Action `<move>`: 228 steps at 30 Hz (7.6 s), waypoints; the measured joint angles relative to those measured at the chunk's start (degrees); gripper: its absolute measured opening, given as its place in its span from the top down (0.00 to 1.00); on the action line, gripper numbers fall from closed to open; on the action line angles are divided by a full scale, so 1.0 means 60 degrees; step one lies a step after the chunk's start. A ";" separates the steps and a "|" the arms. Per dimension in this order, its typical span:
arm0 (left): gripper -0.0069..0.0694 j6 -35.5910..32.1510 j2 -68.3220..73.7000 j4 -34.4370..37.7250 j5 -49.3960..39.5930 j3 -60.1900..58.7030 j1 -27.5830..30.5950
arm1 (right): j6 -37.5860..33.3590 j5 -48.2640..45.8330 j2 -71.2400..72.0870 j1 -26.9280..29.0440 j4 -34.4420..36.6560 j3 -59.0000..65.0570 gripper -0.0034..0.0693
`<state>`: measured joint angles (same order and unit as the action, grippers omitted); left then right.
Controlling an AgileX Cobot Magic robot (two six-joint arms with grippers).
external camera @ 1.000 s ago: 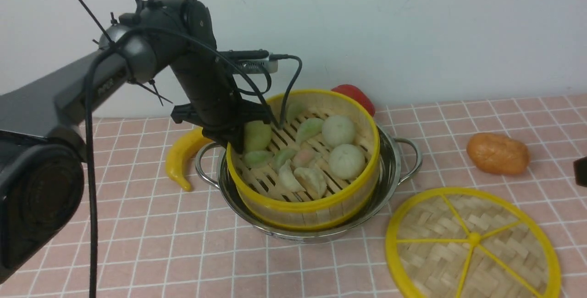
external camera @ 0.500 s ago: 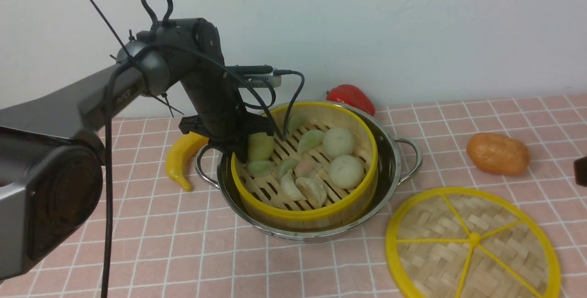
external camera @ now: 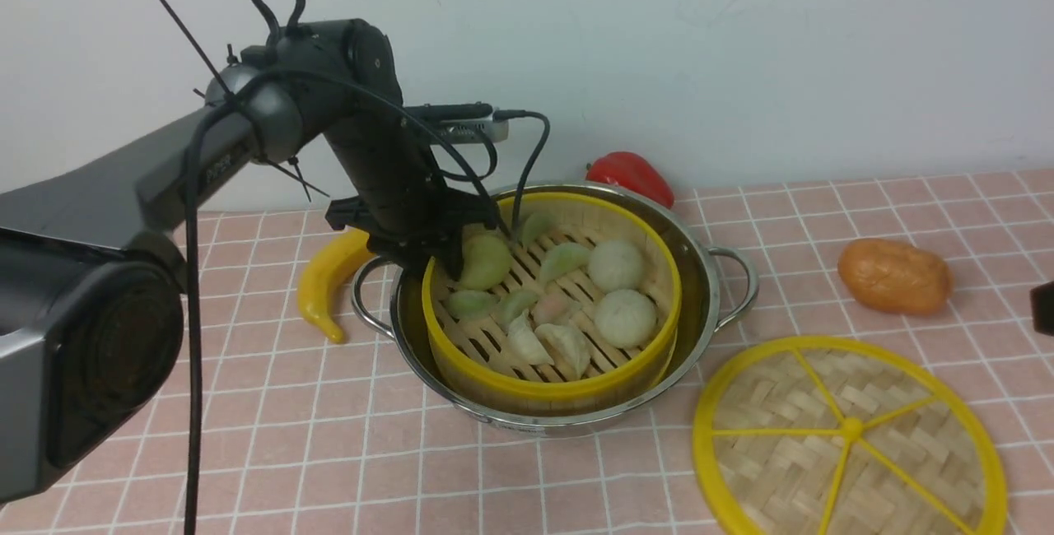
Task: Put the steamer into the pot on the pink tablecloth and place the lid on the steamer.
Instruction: 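Place the bamboo steamer basket with dumplings into the steel pot with the left gripper, then move the gripper down to the bamboo steamer lid and grasp its center knob, then place the bamboo steamer lid onto the steamer basket in the pot with the right gripper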
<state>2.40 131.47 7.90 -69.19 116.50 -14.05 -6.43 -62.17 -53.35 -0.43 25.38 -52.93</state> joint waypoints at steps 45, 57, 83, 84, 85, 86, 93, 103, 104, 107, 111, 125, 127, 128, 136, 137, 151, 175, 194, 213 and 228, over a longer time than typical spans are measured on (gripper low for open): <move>0.94 -0.1877 -1.5647 -0.1068 0.1902 -0.8002 0.0015 | 0.4242 0.1595 -0.6645 -0.4140 -0.5740 -0.1210 0.62; 0.94 -0.1974 -1.7453 0.0885 0.4103 -1.2113 0.0015 | 0.3343 0.1924 -0.7057 -0.3694 -0.4465 -0.1210 0.62; 0.93 -0.2502 -1.7481 0.1318 0.4240 -1.2207 0.0015 | 0.3846 0.1823 -0.7982 -0.3694 -0.5438 -0.1271 0.75; 0.93 -0.2502 -1.7481 0.1318 0.4240 -1.2207 0.0015 | 0.3883 0.1729 -0.7982 -0.3694 -0.5564 -0.1271 0.75; 0.93 -0.2502 -1.7481 0.1318 0.4240 -1.2207 0.0015 | 0.3890 0.1703 -0.7982 -0.3694 -0.5592 -0.1271 0.75; 0.93 -0.2502 -1.7481 0.1318 0.4242 -1.2213 0.0015 | 0.3925 0.1436 -0.7972 -0.3694 -0.5816 -0.1282 0.75; 0.93 -0.2502 -1.7481 0.1318 0.4250 -1.2243 0.0015 | 0.3958 -0.0429 -0.7417 -0.3694 -0.6139 -0.2068 0.75; 0.93 -0.2502 -1.7481 0.1287 0.4250 -1.2243 0.0015 | 0.3306 -0.1378 -0.7910 -0.4366 -0.5342 -0.6756 0.75; 0.93 -0.2502 -1.7481 0.1287 0.4250 -1.2243 0.0015 | 0.3298 -0.1378 -0.8137 -0.4519 -0.5258 -0.7234 0.75; 0.93 -0.2502 -1.7481 0.1287 0.4250 -1.2243 0.0015 | 0.3275 -0.1378 -0.9212 -0.4957 -0.5045 -0.8604 0.75; 0.92 -0.2502 -1.7481 0.1287 0.4250 -1.2243 0.0015 | 0.3275 -0.1368 -1.0694 -0.5460 -0.4595 -1.0338 0.75; 0.92 -0.2582 -1.7481 0.1287 0.4250 -1.2243 0.0015 | 0.3027 -0.1436 -1.2211 -0.5676 -0.4230 -1.1502 0.75; 0.92 -0.2582 -1.7481 0.1287 0.4250 -1.2243 0.0015 | 0.2975 -0.1436 -1.2211 -0.5676 -0.4124 -1.1500 0.75; 0.92 -0.2582 -1.7481 0.1287 0.4250 -1.2243 0.0015 | 0.2959 -0.1436 -1.2211 -0.5676 -0.4100 -1.1500 0.75; 0.91 -0.2582 -1.7481 0.1287 0.4250 -1.2243 0.0015 | 0.2463 -0.1436 -1.2426 -0.5676 -0.3561 -1.1529 0.75; 0.91 -0.2582 -1.7481 0.1287 0.4250 -1.2243 0.0015 | 0.2367 -0.1428 -1.2449 -0.5676 -0.3473 -1.1532 0.75; 0.91 -0.2582 -1.7481 0.1287 0.4250 -1.2243 0.0015 | 0.1764 -0.1149 -1.2666 -0.5782 -0.3347 -1.1540 0.75; 0.91 -0.2582 -1.7481 0.1279 0.4250 -1.2243 0.0015 | 0.1759 -0.1338 -1.3154 -0.5827 -0.3811 -1.2333 0.75; 0.91 -0.2582 -1.7481 0.1108 0.4250 -1.2243 0.0015 | 0.1759 -0.1338 -1.3156 -0.5827 -0.3679 -1.2344 0.75; 0.91 -0.2582 -1.7481 0.1097 0.4250 -1.2243 0.0015 | 0.1917 -0.1367 -1.3139 -0.5818 -0.3460 -1.2324 0.75; 0.91 -0.2582 -1.7481 0.1097 0.4193 -1.2243 0.0015 | 0.1949 -0.1367 -1.3139 -0.5818 -0.3451 -1.2324 0.71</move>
<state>-13.10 26.58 14.48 -44.03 43.04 -13.96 5.27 -70.37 -132.19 -35.34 4.67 -126.88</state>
